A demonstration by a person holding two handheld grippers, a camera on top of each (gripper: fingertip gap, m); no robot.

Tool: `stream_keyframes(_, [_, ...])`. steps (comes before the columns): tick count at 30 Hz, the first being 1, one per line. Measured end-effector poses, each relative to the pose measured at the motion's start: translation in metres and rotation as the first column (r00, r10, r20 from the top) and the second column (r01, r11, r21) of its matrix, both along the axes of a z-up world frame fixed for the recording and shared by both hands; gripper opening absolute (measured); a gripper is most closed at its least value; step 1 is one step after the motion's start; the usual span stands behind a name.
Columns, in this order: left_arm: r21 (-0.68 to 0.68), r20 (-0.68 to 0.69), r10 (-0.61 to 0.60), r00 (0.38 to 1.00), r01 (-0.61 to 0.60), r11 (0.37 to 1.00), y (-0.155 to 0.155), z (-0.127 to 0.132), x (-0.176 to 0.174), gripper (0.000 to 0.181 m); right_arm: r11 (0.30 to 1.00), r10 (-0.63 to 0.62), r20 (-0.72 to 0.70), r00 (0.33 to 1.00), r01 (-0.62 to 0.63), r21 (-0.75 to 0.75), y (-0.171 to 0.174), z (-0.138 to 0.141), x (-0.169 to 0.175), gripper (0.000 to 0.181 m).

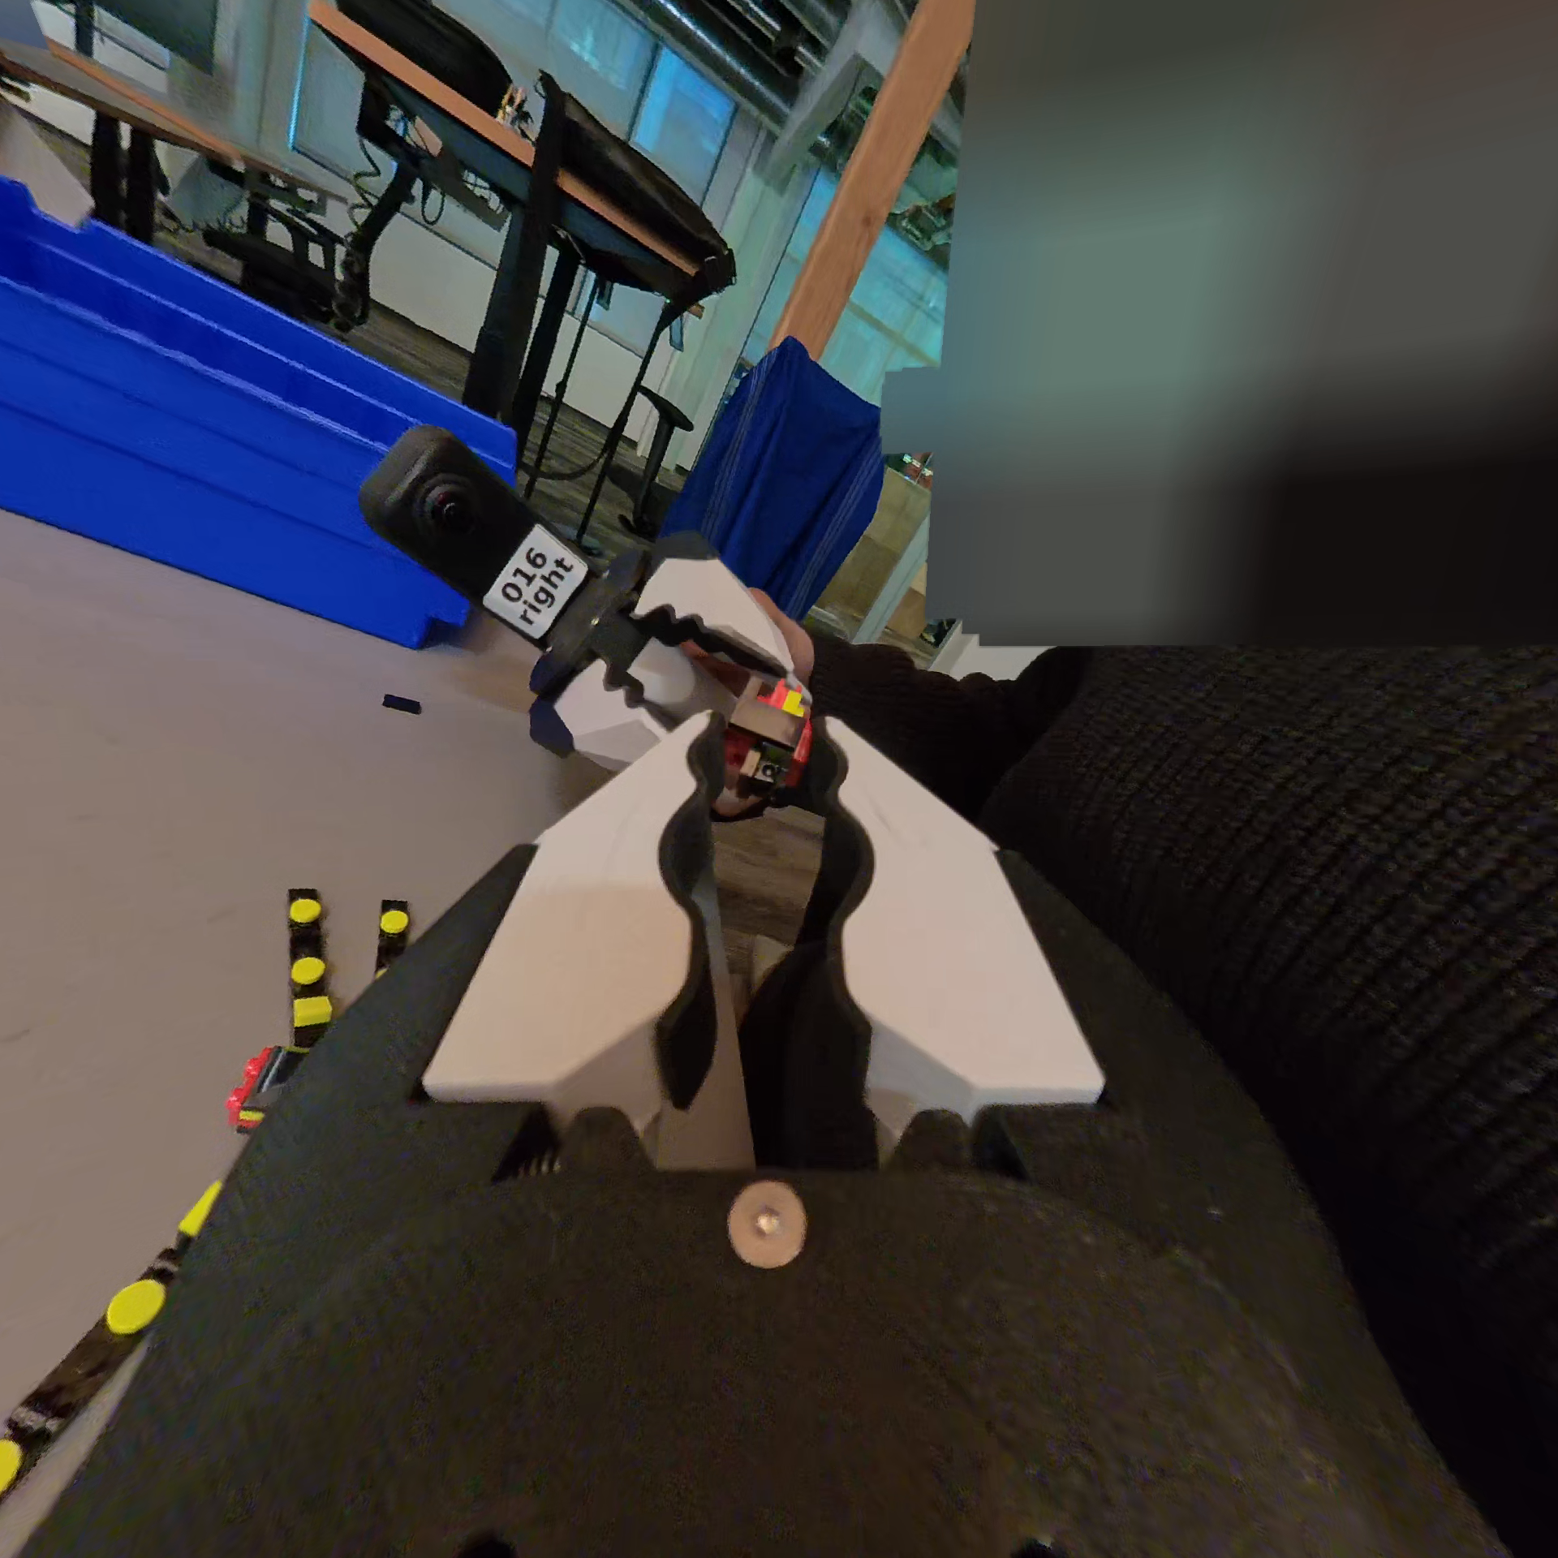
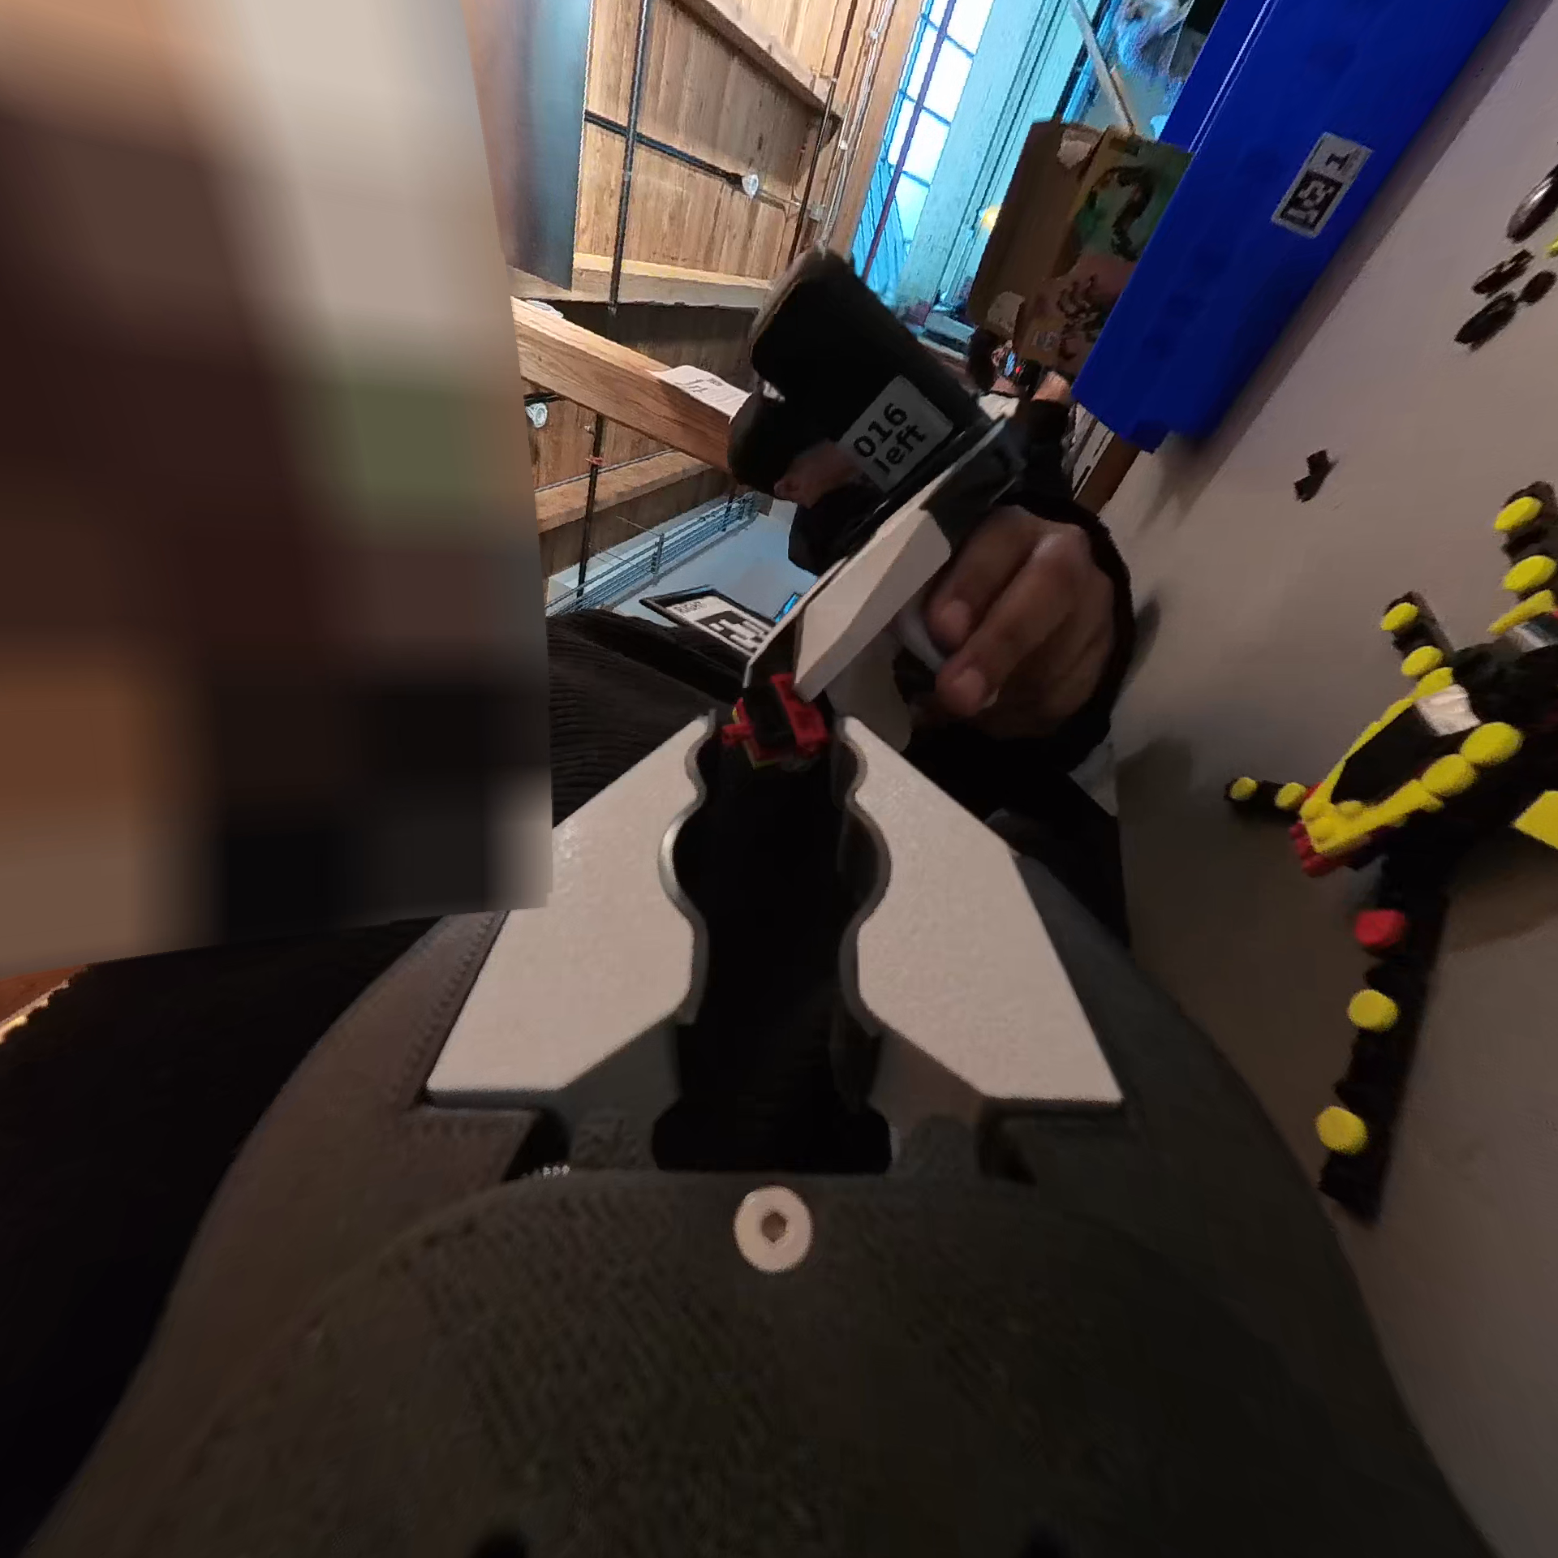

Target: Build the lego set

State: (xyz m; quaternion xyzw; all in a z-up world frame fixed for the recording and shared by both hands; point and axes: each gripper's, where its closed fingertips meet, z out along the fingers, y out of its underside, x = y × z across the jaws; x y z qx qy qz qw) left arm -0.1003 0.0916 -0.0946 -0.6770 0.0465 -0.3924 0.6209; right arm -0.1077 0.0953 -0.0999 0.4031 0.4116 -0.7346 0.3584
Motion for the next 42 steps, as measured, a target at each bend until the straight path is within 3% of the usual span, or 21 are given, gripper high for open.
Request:
stream_keyframes(4, [-0.082,0.106,0.029,0.994,-0.021,0.996,0.006,-0.007,-0.012,0.015,0.99,-0.123,-0.045,0.991,0.126,0.057,0.015,0.001,-0.013,0.036])
stream_keyframes(7, [-0.24,0.252,0.03,0.967,0.032,0.97,0.01,-0.023,-0.02,0.015,0.932,-0.216,-0.228,0.949,0.271,0.243,0.024,0.001,-0.018,0.043])
stream_keyframes(9, [-0.361,0.35,0.082,0.933,0.054,0.931,0.015,-0.039,-0.027,0.016,0.814,-0.2,-0.418,0.886,0.388,0.432,0.024,-0.007,-0.02,0.049])
stream_keyframes(11, [-0.421,0.444,0.092,0.891,0.117,0.9,0.014,-0.049,-0.028,0.016,0.631,-0.07,-0.591,0.804,0.494,0.598,0.022,-0.02,-0.018,0.051])
stream_keyframes(13, [-0.437,0.504,0.089,0.859,0.165,0.884,0.013,-0.051,-0.028,0.016,0.444,0.096,-0.667,0.739,0.568,0.693,0.018,-0.038,-0.016,0.05])
stream_keyframes(15, [-0.461,0.495,0.081,0.865,0.183,0.868,0.012,-0.056,-0.025,0.016,0.327,0.202,-0.684,0.701,0.61,0.722,0.013,-0.051,-0.017,0.05])
stream_keyframes(19, [-0.5,0.461,0.062,0.885,0.201,0.843,0.011,-0.064,-0.016,0.017,0.252,0.297,-0.679,0.671,0.63,0.734,0.006,-0.062,-0.016,0.041])
stream_keyframes(24, [-0.51,0.454,0.049,0.889,0.215,0.833,0.01,-0.067,-0.012,0.016,0.247,0.367,-0.677,0.638,0.634,0.733,-0.003,-0.067,-0.011,0.032])
stream_keyframes(31, [-0.498,0.454,0.04,0.89,0.216,0.84,0.01,-0.066,-0.011,0.02,0.19,0.426,-0.644,0.635,0.634,0.75,-0.005,-0.077,-0.01,0.021])
stream_keyframes(34, [-0.462,0.479,0.065,0.876,0.189,0.867,0.015,-0.06,-0.021,0.069,0.17,0.384,-0.648,0.658,0.64,0.75,0.003,-0.076,-0.015,0.022])
stream_keyframes(38, [-0.407,0.404,0.131,0.905,0.049,0.912,0.019,-0.049,-0.04,0.075,0.067,0.228,-0.614,0.756,0.617,0.784,0.037,-0.082,-0.033,0.022])
stream_keyframes(42, [-0.361,0.277,0.201,0.94,-0.092,0.928,0.021,-0.043,-0.053,0.074,-0.059,-0.01,-0.481,0.877,0.48,0.875,0.089,-0.109,-0.044,0.022])
